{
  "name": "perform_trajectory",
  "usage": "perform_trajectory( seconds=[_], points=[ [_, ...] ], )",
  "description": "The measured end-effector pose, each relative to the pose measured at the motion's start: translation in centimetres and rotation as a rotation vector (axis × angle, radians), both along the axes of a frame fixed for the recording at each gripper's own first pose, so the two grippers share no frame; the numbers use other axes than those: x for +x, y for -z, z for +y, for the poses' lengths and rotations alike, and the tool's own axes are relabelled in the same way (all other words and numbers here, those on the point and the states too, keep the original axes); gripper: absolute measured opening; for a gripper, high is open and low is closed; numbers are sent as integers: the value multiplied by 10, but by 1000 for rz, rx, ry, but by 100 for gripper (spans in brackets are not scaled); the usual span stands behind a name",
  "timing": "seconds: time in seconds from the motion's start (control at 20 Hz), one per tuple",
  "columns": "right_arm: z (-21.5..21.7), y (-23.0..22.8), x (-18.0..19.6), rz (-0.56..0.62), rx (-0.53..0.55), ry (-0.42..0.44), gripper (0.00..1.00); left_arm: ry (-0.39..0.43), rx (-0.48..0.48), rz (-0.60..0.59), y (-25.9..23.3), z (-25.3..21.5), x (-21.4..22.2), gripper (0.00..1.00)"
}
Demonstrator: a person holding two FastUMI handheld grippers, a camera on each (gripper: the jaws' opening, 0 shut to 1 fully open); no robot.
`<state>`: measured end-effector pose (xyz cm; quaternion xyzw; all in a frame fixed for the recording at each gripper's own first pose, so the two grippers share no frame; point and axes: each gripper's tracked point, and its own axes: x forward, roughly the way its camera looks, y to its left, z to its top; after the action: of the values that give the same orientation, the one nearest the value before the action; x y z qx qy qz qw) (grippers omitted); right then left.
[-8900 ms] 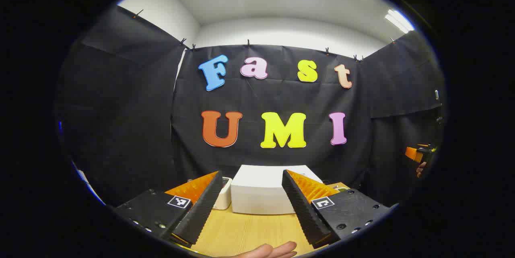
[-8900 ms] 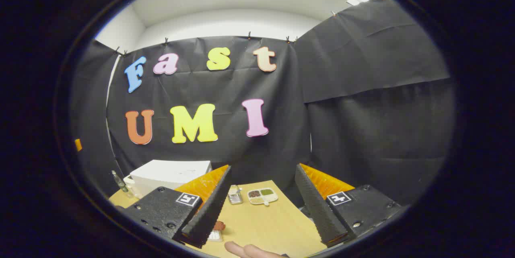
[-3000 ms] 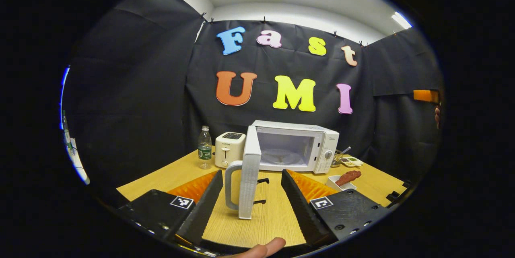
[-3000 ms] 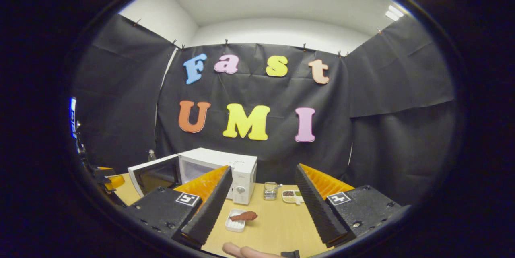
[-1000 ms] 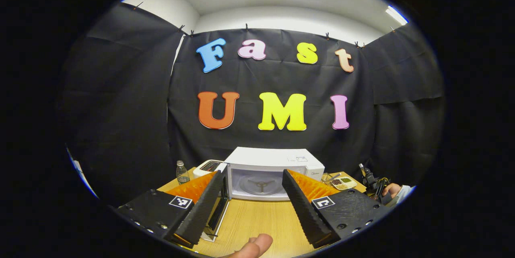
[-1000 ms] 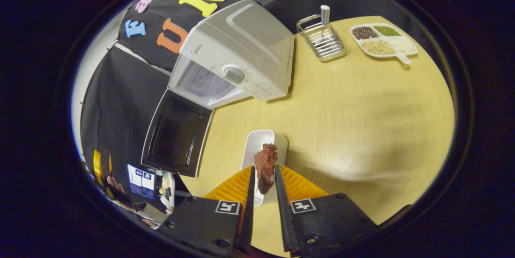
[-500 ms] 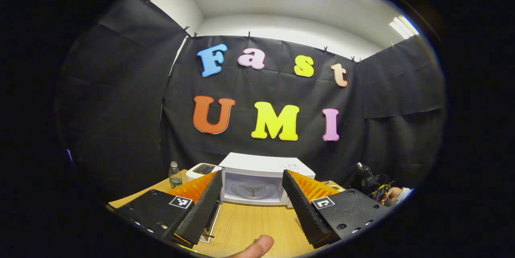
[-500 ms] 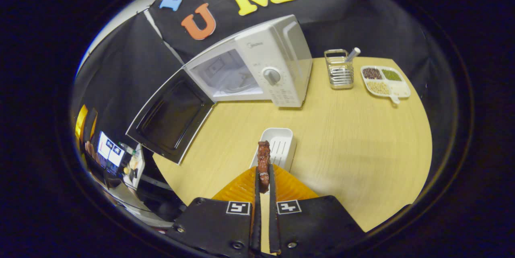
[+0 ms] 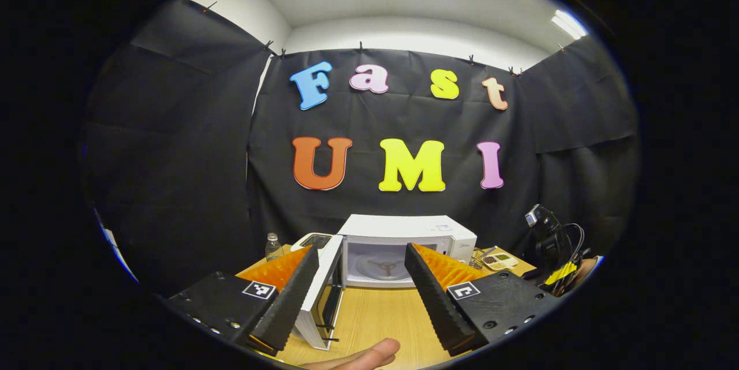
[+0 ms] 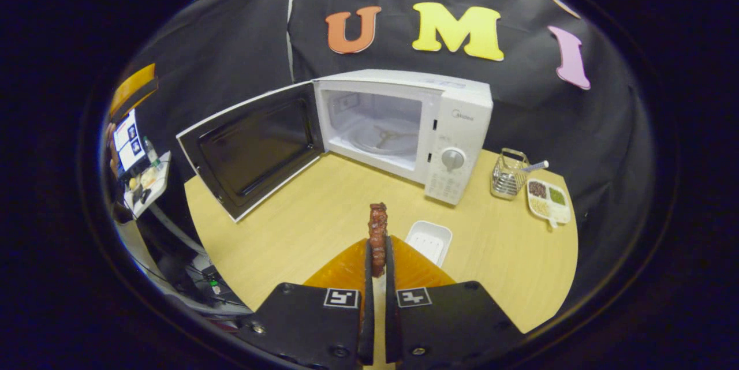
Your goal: Open the microwave oven with the left hand, put the food in, and close the microwave oven.
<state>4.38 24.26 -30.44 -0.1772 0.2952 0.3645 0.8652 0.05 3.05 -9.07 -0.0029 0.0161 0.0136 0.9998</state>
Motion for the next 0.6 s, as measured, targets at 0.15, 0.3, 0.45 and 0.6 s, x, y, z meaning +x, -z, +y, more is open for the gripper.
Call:
perform_trajectory(
  seconds=[0.15,0.3,0.45,0.6],
  points=[
    [38,5,7,-54,13,9,11,-17,-37,24,5,14,3,92],
    [70,10,26,-121,34,57,11,-8,-91,42,8,20,7,92],
    [104,15,47,-153,77,107,11,26,-135,60,12,20,13,92],
    [132,24,70,-155,129,178,11,99,-123,43,9,12,11,92]
  ],
)
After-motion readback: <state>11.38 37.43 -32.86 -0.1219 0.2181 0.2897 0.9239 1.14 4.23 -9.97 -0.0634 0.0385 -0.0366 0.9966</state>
